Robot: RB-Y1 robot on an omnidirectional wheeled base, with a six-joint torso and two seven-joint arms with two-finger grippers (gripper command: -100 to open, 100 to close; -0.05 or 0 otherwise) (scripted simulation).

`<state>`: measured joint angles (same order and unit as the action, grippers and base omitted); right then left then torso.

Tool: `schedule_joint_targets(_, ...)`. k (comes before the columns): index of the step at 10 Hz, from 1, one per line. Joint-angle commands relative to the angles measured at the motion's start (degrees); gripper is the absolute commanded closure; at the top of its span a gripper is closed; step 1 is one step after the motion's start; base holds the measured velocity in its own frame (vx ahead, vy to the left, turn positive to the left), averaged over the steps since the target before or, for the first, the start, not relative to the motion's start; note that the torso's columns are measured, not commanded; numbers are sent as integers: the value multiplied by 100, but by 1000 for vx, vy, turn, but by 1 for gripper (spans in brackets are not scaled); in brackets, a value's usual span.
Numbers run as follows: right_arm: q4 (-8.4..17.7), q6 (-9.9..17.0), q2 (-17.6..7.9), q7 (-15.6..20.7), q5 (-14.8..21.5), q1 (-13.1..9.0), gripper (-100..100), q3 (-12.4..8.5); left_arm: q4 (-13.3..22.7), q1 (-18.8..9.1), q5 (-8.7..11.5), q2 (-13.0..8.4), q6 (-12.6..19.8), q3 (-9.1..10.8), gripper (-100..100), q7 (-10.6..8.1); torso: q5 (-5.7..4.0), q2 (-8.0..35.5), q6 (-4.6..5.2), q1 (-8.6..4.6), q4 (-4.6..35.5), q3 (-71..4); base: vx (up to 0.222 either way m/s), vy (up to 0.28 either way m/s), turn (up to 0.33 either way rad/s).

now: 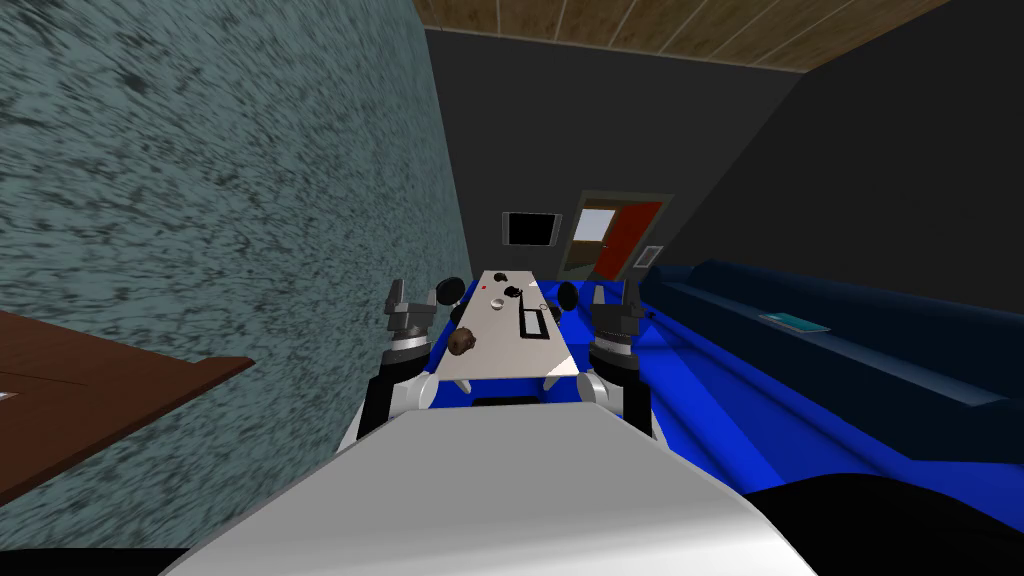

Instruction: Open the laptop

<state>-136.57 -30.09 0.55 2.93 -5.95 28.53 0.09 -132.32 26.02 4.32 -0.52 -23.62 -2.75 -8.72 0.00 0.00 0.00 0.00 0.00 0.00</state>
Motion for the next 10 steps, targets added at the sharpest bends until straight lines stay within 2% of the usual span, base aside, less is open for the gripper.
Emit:
schedule_joint_targets(1,0,0,0,0,0,0,0,0,0,0,0,0,0,0,0,0,0,232,0,0,235,-467,0,0,0)
schedule_joint_targets(9,-2,-1,0,0,0,0,0,0,-2,0,0,0,-1,0,0,0,0,3539,0,0,3537,-7073,0,0,0)
schedule_joint_targets(10,50,10,-213,-54,-46,-34,-100,-5,-2,0,0,0,-1,0,0,0,0,3962,0,0,3960,-7919,5,1,12)
